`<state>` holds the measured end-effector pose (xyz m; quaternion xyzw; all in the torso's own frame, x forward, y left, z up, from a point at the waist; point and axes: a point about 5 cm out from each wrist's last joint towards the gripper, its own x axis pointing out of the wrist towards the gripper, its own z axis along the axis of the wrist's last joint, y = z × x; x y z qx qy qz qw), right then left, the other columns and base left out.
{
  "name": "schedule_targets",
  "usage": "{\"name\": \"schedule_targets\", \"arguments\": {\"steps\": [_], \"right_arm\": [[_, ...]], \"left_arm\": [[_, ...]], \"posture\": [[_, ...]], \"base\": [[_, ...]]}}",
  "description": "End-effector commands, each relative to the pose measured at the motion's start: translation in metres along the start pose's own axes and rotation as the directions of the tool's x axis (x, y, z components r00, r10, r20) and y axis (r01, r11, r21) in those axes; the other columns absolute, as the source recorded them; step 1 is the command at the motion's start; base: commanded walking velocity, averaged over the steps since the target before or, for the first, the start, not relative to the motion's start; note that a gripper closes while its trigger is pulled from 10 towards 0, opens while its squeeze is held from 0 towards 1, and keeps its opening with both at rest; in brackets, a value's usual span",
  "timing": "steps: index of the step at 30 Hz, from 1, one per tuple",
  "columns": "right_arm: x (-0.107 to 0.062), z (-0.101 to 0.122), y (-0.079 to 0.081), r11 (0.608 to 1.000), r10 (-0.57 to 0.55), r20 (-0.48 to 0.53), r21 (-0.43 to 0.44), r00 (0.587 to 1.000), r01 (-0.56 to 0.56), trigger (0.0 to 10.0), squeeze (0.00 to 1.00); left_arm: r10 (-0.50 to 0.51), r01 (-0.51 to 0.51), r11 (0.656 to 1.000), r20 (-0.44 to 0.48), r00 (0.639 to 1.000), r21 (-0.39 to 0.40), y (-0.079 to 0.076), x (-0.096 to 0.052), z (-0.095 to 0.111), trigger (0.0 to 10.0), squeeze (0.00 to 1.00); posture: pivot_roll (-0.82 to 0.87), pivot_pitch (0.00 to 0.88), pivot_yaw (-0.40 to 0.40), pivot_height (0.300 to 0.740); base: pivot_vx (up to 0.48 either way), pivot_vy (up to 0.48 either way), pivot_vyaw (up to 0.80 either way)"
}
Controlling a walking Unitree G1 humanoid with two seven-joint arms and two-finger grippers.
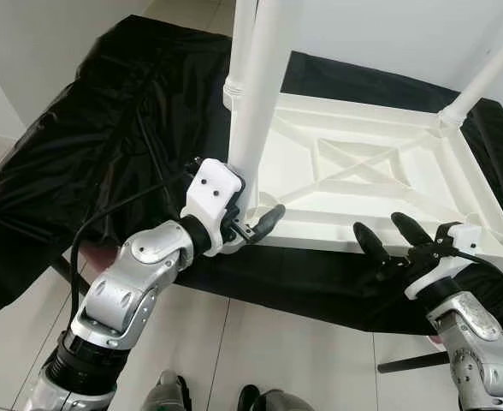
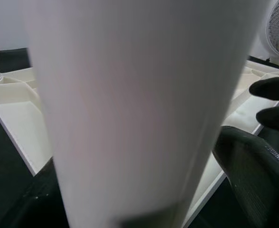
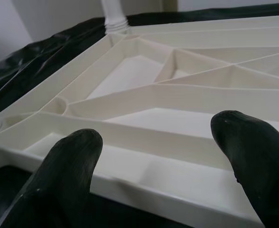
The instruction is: Building children table
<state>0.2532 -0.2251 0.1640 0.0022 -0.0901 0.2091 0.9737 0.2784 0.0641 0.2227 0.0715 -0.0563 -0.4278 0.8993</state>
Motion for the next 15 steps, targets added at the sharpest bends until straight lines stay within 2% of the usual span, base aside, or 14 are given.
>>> {"name": "schedule_targets", "arguments": {"steps": [1, 6, 11, 12, 14, 15], "right_arm": [[-0.003, -0.002, 0.003, 0.999, 0.036, -0.023, 0.012, 0.999, -0.035, 10.0, 0.00], [-0.002, -0.001, 0.006, 0.998, 0.064, -0.026, 0.007, 0.998, -0.064, 10.0, 0.00], [-0.002, 0.000, 0.008, 0.998, 0.065, -0.020, 0.013, 0.998, -0.064, 10.0, 0.00], [-0.003, 0.001, 0.009, 0.998, 0.067, -0.019, 0.017, 0.998, -0.067, 10.0, 0.00], [-0.003, 0.001, 0.009, 0.998, 0.067, -0.019, 0.017, 0.998, -0.067, 10.0, 0.00], [-0.003, 0.001, 0.011, 0.997, 0.073, -0.019, 0.023, 0.997, -0.072, 10.0, 0.00]], "left_arm": [[-0.072, 0.072, 0.997, 0.017, 0.997, 0.001, -0.015, 0.010, 0.002, 10.0, 0.00], [-0.108, 0.109, 0.994, 0.050, 0.993, -0.004, -0.024, 0.026, 0.008, 10.0, 0.00], [-0.122, 0.123, 0.992, 0.065, 0.990, -0.013, -0.028, 0.033, 0.011, 10.0, 0.00], [-0.129, 0.131, 0.991, 0.074, 0.989, -0.017, -0.031, 0.040, 0.013, 10.0, 0.00], [-0.129, 0.131, 0.991, 0.074, 0.989, -0.017, -0.031, 0.040, 0.013, 10.0, 0.00], [-0.133, 0.135, 0.990, 0.084, 0.988, -0.027, -0.033, 0.046, 0.014, 10.0, 0.00]], "posture": [[0.09, 0.181, -0.099, 0.740], [0.08, 0.184, -0.084, 0.740], [0.08, 0.185, -0.082, 0.740], [0.08, 0.187, -0.078, 0.740], [0.08, 0.187, -0.078, 0.740], [0.08, 0.189, -0.074, 0.740]], "base": [[0.000, 0.000, 0.00], [0.000, 0.000, 0.00], [0.000, 0.000, 0.00], [0.000, 0.000, 0.00], [0.000, 0.000, 0.00], [0.000, 0.000, 0.00]]}}
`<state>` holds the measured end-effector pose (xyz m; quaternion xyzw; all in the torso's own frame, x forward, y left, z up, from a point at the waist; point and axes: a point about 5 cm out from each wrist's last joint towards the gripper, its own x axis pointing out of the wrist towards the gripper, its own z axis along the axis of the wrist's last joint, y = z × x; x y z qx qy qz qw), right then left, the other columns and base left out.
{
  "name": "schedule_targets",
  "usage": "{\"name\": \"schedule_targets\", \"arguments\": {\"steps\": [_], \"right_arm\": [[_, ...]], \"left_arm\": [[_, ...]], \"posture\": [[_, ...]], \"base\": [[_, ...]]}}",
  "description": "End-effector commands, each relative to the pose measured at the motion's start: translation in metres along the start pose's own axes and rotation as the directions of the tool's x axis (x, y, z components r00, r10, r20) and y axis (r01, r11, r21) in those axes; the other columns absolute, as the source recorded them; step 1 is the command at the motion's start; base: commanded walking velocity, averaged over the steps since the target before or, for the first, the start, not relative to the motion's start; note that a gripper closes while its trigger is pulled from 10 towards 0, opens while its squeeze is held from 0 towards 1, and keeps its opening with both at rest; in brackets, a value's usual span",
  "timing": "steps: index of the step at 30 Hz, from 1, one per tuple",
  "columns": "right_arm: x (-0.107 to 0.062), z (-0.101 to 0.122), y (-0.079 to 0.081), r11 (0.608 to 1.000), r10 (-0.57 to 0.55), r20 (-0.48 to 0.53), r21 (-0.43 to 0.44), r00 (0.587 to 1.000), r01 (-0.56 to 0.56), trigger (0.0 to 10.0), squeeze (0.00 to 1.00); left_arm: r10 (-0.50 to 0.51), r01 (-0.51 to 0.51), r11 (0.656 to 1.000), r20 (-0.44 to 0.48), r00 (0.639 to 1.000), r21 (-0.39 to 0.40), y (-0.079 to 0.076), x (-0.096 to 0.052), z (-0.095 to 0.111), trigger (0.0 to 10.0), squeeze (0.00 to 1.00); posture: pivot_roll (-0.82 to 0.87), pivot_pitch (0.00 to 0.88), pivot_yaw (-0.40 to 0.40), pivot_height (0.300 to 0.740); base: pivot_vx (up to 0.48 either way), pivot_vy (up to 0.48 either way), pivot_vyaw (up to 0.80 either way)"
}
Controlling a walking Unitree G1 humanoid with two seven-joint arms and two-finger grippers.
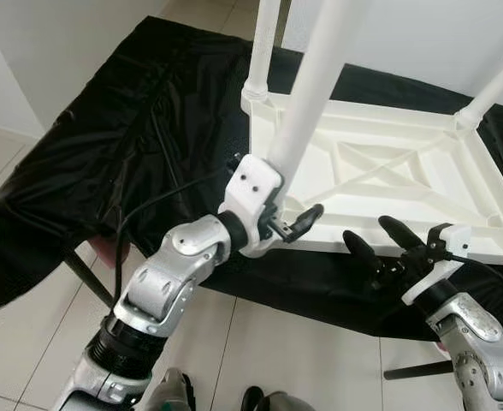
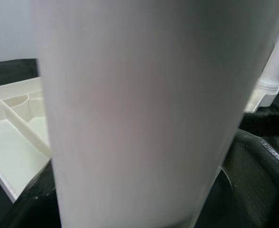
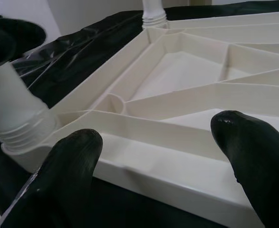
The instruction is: Building children table
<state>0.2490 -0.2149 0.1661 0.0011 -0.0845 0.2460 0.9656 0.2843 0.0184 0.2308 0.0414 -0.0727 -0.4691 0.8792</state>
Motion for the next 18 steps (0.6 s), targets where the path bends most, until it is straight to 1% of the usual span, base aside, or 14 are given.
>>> {"name": "schedule_targets", "arguments": {"steps": [1, 2, 3, 5, 7, 8, 10, 11, 12, 14, 16, 18], "right_arm": [[-0.005, -0.002, 0.003, 1.000, 0.009, -0.013, 0.021, 1.000, -0.009, 10.0, 0.00], [-0.005, -0.002, 0.003, 1.000, 0.009, -0.013, 0.021, 1.000, -0.009, 10.0, 0.00], [-0.009, -0.002, 0.006, 0.999, 0.045, -0.031, 0.028, 0.999, -0.044, 10.0, 0.00], [-0.009, -0.002, 0.006, 0.999, 0.045, -0.031, 0.028, 0.999, -0.044, 10.0, 0.00], [-0.013, -0.001, 0.007, 0.997, 0.071, -0.044, 0.033, 0.997, -0.070, 10.0, 0.00], [-0.013, -0.001, 0.007, 0.997, 0.071, -0.044, 0.033, 0.997, -0.070, 10.0, 0.00], [-0.016, 0.001, 0.007, 0.996, 0.092, -0.053, 0.026, 0.994, -0.091, 10.0, 0.00], [-0.016, 0.001, 0.007, 0.996, 0.092, -0.053, 0.026, 0.994, -0.091, 10.0, 0.00], [-0.018, 0.003, 0.007, 0.995, 0.098, -0.056, 0.018, 0.994, -0.097, 10.0, 0.00], [-0.018, 0.003, 0.007, 0.995, 0.098, -0.056, 0.018, 0.994, -0.097, 10.0, 0.00], [-0.021, 0.006, 0.006, 0.995, 0.100, -0.060, 0.012, 0.993, -0.099, 10.0, 0.00], [-0.021, 0.006, 0.006, 0.995, 0.100, -0.060, 0.012, 0.993, -0.099, 10.0, 0.00]], "left_arm": [[-0.052, 0.052, 0.999, 0.022, 0.998, 0.001, -0.012, 0.015, 0.003, 10.0, 0.00], [-0.052, 0.052, 0.999, 0.022, 0.998, 0.001, -0.012, 0.015, 0.003, 10.0, 0.00], [-0.057, 0.057, 0.998, 0.029, 0.998, -0.014, -0.015, 0.027, 0.003, 10.0, 0.00], [-0.057, 0.057, 0.998, 0.029, 0.998, -0.014, -0.015, 0.027, 0.003, 10.0, 0.00], [-0.066, 0.067, 0.998, 0.034, 0.997, -0.020, -0.019, 0.036, 0.003, 10.0, 0.00], [-0.066, 0.067, 0.998, 0.034, 0.997, -0.020, -0.019, 0.036, 0.003, 10.0, 0.00], [-0.082, 0.084, 0.996, 0.045, 0.996, -0.029, -0.024, 0.046, 0.005, 10.0, 0.00], [-0.082, 0.084, 0.996, 0.045, 0.996, -0.029, -0.024, 0.046, 0.005, 10.0, 0.00], [-0.093, 0.094, 0.995, 0.050, 0.994, -0.032, -0.027, 0.050, 0.006, 10.0, 0.00], [-0.093, 0.094, 0.995, 0.050, 0.994, -0.032, -0.027, 0.050, 0.006, 10.0, 0.00], [-0.106, 0.109, 0.993, 0.064, 0.992, -0.038, -0.031, 0.059, 0.008, 10.0, 0.00], [-0.106, 0.109, 0.993, 0.064, 0.992, -0.038, -0.031, 0.059, 0.008, 10.0, 0.00]], "posture": [[0.07, 0.188, -0.071, 0.740], [0.07, 0.188, -0.071, 0.740], [0.07, 0.188, -0.065, 0.740], [0.07, 0.188, -0.065, 0.740], [0.07, 0.188, -0.065, 0.740], [0.07, 0.188, -0.065, 0.740], [0.05, 0.190, -0.052, 0.740], [0.05, 0.190, -0.052, 0.740], [0.05, 0.190, -0.052, 0.740], [0.05, 0.190, -0.052, 0.740], [0.03, 0.191, -0.044, 0.740], [0.03, 0.191, -0.044, 0.740]], "base": [[0.000, 0.000, 0.00], [0.000, 0.000, 0.00], [0.000, 0.000, 0.00], [0.000, 0.000, 0.00], [0.000, 0.000, 0.00], [0.000, 0.000, 0.00], [0.000, 0.000, 0.00], [0.000, 0.000, 0.00], [0.000, 0.000, 0.00], [0.000, 0.000, 0.00], [0.000, 0.000, 0.00], [0.000, 0.000, 0.00]]}}
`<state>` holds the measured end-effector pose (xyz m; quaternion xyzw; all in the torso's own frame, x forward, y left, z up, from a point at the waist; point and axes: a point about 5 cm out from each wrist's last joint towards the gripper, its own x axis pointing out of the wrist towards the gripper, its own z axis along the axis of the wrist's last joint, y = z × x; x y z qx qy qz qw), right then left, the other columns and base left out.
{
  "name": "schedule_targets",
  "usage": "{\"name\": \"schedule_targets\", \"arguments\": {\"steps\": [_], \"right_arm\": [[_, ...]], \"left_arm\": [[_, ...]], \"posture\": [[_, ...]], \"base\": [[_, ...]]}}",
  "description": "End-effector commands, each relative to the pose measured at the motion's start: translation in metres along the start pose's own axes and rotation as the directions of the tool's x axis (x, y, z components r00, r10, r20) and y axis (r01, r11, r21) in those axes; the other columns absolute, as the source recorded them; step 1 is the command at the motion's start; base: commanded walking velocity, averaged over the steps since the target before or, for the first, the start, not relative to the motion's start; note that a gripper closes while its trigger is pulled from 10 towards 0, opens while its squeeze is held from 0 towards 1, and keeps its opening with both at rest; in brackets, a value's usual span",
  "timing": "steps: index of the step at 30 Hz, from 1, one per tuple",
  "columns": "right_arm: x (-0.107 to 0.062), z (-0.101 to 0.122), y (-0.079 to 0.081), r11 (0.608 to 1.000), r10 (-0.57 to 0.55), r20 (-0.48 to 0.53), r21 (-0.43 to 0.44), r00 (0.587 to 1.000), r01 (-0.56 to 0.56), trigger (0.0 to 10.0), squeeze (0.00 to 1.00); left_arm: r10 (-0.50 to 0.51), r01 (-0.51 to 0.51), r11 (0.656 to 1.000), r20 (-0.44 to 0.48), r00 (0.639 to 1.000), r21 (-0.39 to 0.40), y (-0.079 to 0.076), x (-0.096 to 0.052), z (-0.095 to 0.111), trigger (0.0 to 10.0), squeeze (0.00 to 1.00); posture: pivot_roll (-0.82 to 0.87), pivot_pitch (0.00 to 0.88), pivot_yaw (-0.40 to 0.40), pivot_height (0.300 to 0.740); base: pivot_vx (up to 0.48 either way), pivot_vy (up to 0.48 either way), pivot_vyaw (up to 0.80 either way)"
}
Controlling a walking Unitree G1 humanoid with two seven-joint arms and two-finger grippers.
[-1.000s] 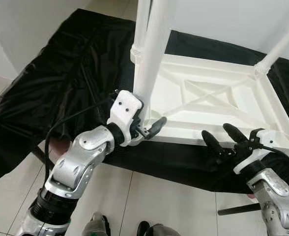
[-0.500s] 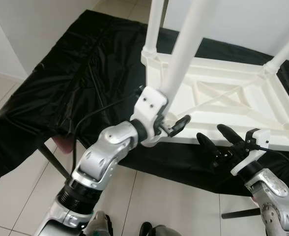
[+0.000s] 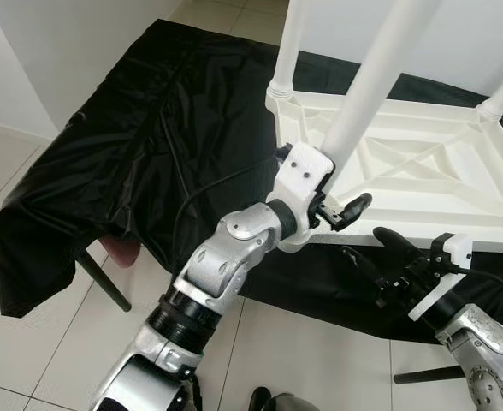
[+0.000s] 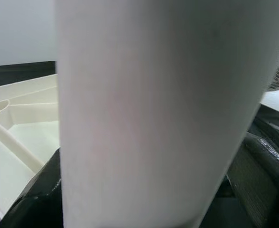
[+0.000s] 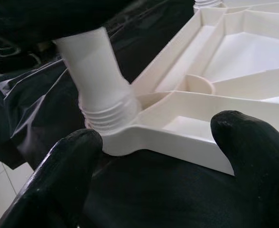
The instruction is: Building children table
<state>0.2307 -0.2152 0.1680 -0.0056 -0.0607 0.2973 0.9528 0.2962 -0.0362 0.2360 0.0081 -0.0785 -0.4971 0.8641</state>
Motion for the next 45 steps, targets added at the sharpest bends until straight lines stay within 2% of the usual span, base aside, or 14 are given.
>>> {"name": "schedule_targets", "arguments": {"steps": [1, 2, 3, 7, 15, 18, 20, 22, 24, 25, 28, 31, 35, 45], "right_arm": [[-0.006, 0.001, -0.002, 1.000, -0.003, -0.016, -0.005, 1.000, 0.003, 10.0, 0.00], [-0.006, 0.001, -0.002, 1.000, -0.003, -0.016, -0.005, 1.000, 0.003, 10.0, 0.00], [-0.007, 0.003, -0.002, 1.000, 0.005, -0.019, -0.015, 1.000, -0.006, 10.0, 0.00], [-0.005, 0.007, -0.003, 0.999, 0.017, -0.016, -0.040, 1.000, -0.018, 10.0, 0.00], [-0.002, 0.008, -0.003, 0.998, 0.028, -0.014, -0.053, 0.999, -0.029, 10.0, 0.00], [-0.001, 0.009, -0.003, 0.998, 0.031, -0.013, -0.059, 0.999, -0.031, 10.0, 0.00], [0.000, 0.008, -0.003, 0.998, 0.037, -0.014, -0.059, 0.999, -0.037, 10.0, 0.00], [0.004, 0.008, -0.002, 0.996, 0.056, -0.016, -0.062, 0.998, -0.057, 10.0, 0.00], [0.006, 0.007, -0.002, 0.996, 0.066, -0.014, -0.060, 0.998, -0.067, 10.0, 0.00], [0.010, 0.008, -0.001, 0.995, 0.082, -0.011, -0.062, 0.997, -0.082, 10.0, 0.00], [0.015, 0.007, -0.001, 0.992, 0.107, -0.011, -0.060, 0.994, -0.108, 10.0, 0.00], [0.017, 0.007, -0.001, 0.992, 0.114, -0.011, -0.061, 0.993, -0.115, 10.0, 0.00], [0.030, 0.007, -0.001, 0.985, 0.160, -0.007, -0.070, 0.987, -0.160, 10.0, 0.00], [0.044, 0.011, 0.001, 0.967, 0.244, -0.002, -0.075, 0.970, -0.244, 10.0, 0.00]], "left_arm": [[-0.058, 0.058, 0.998, 0.025, 0.998, 0.007, -0.014, 0.013, 0.006, 10.0, 0.00], [-0.058, 0.058, 0.998, 0.025, 0.998, 0.007, -0.014, 0.013, 0.006, 10.0, 0.00], [-0.077, 0.077, 0.997, 0.046, 0.996, 0.004, -0.021, 0.024, 0.009, 10.0, 0.00], [-0.104, 0.104, 0.995, 0.071, 0.992, 0.004, -0.032, 0.037, 0.015, 10.0, 0.00], [-0.127, 0.127, 0.992, 0.084, 0.988, 0.004, -0.040, 0.043, 0.017, 10.0, 0.00], [-0.126, 0.126, 0.992, 0.076, 0.989, 0.007, -0.037, 0.039, 0.013, 10.0, 0.00], [-0.121, 0.120, 0.993, 0.062, 0.991, 0.006, -0.033, 0.033, 0.007, 10.0, 0.00], [-0.123, 0.123, 0.992, 0.045, 0.991, 0.003, -0.026, 0.018, -0.001, 10.0, 0.00], [-0.133, 0.133, 0.991, 0.046, 0.990, 0.002, -0.025, 0.011, -0.002, 10.0, 0.00], [-0.151, 0.152, 0.988, 0.053, 0.987, -0.003, -0.024, 0.000, -0.002, 10.0, 0.00], [-0.157, 0.158, 0.987, 0.057, 0.986, -0.013, -0.022, -0.012, -0.002, 10.0, 0.00], [-0.157, 0.158, 0.987, 0.056, 0.986, -0.013, -0.021, -0.016, -0.002, 10.0, 0.00], [-0.131, 0.131, 0.991, 0.024, 0.991, -0.011, -0.014, -0.035, -0.006, 10.0, 0.00], [-0.061, 0.061, 0.998, -0.007, 0.998, 0.010, -0.002, -0.055, -0.008, 10.0, 0.00]], "posture": [[0.03, 0.191, -0.044, 0.740], [0.03, 0.191, -0.044, 0.740], [0.03, 0.189, -0.042, 0.740], [0.03, 0.189, -0.042, 0.740], [0.03, 0.182, -0.044, 0.740], [0.04, 0.181, -0.048, 0.740], [0.04, 0.180, -0.049, 0.740], [0.05, 0.176, -0.058, 0.740], [0.05, 0.176, -0.058, 0.740], [0.06, 0.173, -0.062, 0.740], [0.07, 0.171, -0.070, 0.740], [0.07, 0.171, -0.070, 0.740], [0.09, 0.173, -0.082, 0.740], [0.10, 0.179, -0.096, 0.740]], "base": [[0.000, 0.000, 0.00], [0.000, 0.000, 0.00], [0.000, 0.000, 0.00], [0.000, 0.000, 0.00], [0.000, 0.000, 0.00], [0.000, 0.000, 0.00], [0.000, 0.000, 0.00], [0.000, 0.000, 0.00], [0.000, 0.000, 0.00], [0.000, 0.000, 0.00], [0.000, 0.000, 0.00], [0.000, 0.000, 0.00], [0.000, 0.000, 0.00], [0.000, 0.000, 0.00]]}}
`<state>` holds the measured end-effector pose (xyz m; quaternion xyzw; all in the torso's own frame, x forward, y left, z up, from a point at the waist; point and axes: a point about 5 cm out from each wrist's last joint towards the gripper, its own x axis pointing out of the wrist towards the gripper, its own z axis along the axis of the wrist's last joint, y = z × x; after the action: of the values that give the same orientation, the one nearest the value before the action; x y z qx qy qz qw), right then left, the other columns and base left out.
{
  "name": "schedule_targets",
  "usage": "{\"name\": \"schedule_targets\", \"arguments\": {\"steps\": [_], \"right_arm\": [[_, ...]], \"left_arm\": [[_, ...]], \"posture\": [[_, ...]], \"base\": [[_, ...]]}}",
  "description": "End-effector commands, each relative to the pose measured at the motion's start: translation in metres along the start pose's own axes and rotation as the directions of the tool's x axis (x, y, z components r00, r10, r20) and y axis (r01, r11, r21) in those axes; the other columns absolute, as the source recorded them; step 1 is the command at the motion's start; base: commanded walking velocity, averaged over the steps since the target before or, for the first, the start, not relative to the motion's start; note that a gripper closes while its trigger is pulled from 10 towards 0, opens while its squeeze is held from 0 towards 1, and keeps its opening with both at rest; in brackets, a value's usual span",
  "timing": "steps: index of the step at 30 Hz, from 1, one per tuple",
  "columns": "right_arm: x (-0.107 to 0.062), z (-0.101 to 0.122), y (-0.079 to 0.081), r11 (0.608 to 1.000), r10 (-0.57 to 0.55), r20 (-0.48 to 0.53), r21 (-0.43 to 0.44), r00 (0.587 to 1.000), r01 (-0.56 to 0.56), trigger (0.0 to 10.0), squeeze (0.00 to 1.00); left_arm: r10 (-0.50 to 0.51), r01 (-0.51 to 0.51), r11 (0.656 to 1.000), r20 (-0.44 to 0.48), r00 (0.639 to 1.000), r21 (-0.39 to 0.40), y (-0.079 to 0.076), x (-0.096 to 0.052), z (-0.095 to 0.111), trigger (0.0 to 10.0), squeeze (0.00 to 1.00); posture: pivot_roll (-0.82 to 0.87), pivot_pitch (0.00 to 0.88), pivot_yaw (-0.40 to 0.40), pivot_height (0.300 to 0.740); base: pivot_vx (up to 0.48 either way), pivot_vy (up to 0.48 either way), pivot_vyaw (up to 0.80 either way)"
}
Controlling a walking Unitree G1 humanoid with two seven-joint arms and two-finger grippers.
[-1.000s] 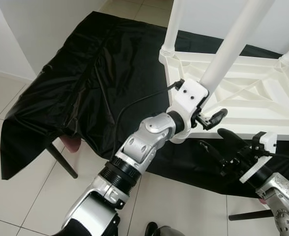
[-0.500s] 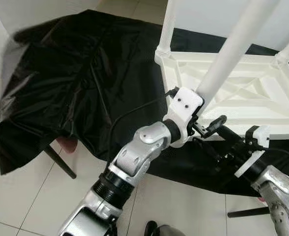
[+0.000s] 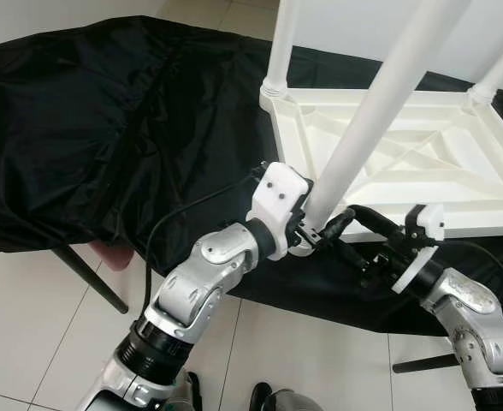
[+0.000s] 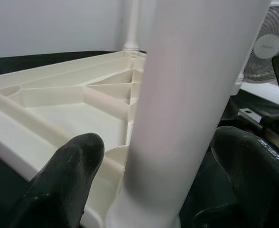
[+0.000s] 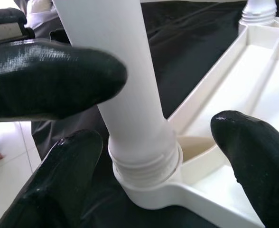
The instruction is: Building children table
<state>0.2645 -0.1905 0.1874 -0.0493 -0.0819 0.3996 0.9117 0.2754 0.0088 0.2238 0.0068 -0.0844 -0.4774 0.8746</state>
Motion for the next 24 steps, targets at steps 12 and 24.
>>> {"name": "schedule_targets", "arguments": {"steps": [12, 24], "right_arm": [[0.022, -0.003, -0.002, 0.994, 0.112, 0.008, 0.002, 0.994, -0.112, 10.0, 0.00], [0.050, -0.009, -0.006, 0.993, 0.121, -0.001, -0.010, 0.993, -0.121, 10.0, 0.00]], "left_arm": [[-0.078, 0.082, 0.996, -0.087, 0.993, 0.038, 0.007, -0.053, 0.003, 10.0, 0.00], [-0.127, 0.127, 0.992, -0.070, 0.989, -0.013, -0.001, -0.076, 0.008, 10.0, 0.00]], "posture": [[0.12, 0.176, -0.115, 0.740], [0.13, 0.172, -0.135, 0.740]], "base": [[0.000, 0.000, 0.00], [0.000, 0.000, 0.00]]}}
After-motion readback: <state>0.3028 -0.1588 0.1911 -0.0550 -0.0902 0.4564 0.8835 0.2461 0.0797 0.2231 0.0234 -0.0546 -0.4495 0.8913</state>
